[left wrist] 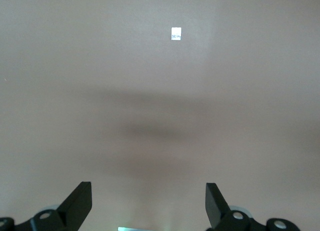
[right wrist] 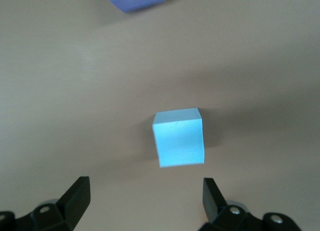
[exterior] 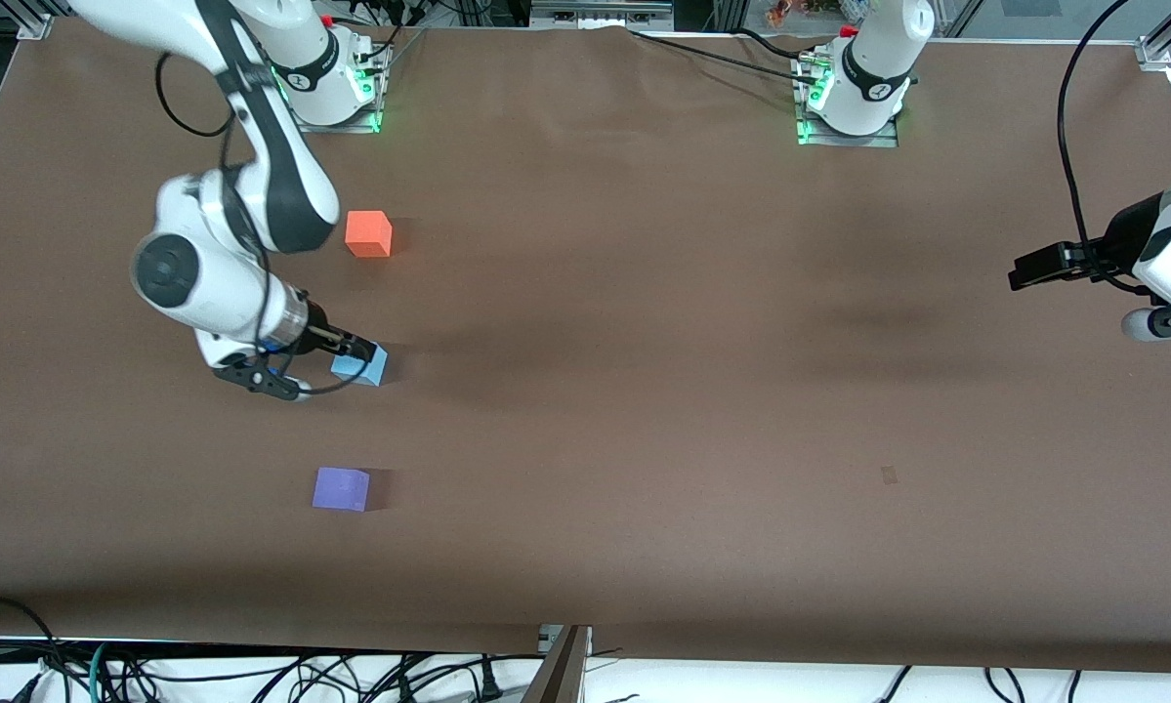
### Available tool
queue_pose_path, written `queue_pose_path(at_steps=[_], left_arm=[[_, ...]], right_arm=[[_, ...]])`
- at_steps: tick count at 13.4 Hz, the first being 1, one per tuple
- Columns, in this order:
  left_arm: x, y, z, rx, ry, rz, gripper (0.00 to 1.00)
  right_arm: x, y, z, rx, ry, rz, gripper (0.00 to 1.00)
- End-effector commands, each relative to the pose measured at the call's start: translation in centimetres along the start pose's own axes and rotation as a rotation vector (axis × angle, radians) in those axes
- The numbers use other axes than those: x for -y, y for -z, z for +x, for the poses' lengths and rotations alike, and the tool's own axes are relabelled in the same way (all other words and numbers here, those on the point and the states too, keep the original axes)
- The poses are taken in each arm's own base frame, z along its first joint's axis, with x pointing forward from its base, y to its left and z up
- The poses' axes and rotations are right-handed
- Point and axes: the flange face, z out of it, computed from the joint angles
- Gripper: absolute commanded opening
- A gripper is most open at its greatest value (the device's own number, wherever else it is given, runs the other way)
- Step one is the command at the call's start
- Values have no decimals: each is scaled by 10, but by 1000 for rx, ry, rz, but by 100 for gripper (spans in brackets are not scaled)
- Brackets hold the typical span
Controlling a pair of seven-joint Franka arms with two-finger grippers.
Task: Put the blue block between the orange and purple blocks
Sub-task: 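Lower the blue cube between the orange and purple cubes and open the right gripper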
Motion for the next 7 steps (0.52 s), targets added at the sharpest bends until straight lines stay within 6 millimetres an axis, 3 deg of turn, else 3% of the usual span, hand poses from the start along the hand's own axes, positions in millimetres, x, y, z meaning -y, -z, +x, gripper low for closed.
queue_pose_path(at_steps=[1, 3, 5, 7], left_arm=[[1, 5, 3, -7, -18, -19, 100], [1, 5, 3, -7, -18, -19, 100], [1, 5, 3, -7, -18, -19, 100], [0, 5, 3, -7, -20, -19, 100]], right_arm=[[19, 70, -7, 25, 51, 17, 99], [14, 128, -19, -3, 69, 25, 99], [0, 186, -51, -26, 90, 36, 99], [-13, 221, -76, -52, 115, -13, 99]])
